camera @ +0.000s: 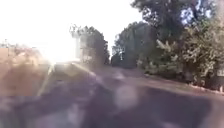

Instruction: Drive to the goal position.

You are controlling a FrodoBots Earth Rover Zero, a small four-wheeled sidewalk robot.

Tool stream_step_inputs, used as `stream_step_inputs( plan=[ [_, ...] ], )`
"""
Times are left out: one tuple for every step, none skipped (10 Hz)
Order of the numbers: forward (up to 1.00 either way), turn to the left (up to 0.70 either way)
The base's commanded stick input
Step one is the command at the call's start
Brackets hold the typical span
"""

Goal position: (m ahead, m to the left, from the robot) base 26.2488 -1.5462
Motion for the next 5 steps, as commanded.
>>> stream_step_inputs(
  plan=[
    [1.0, 0.0],
    [1.0, 0.0],
    [1.0, 0.0],
    [1.0, 0.0],
    [1.0, 0.0]
  ],
)
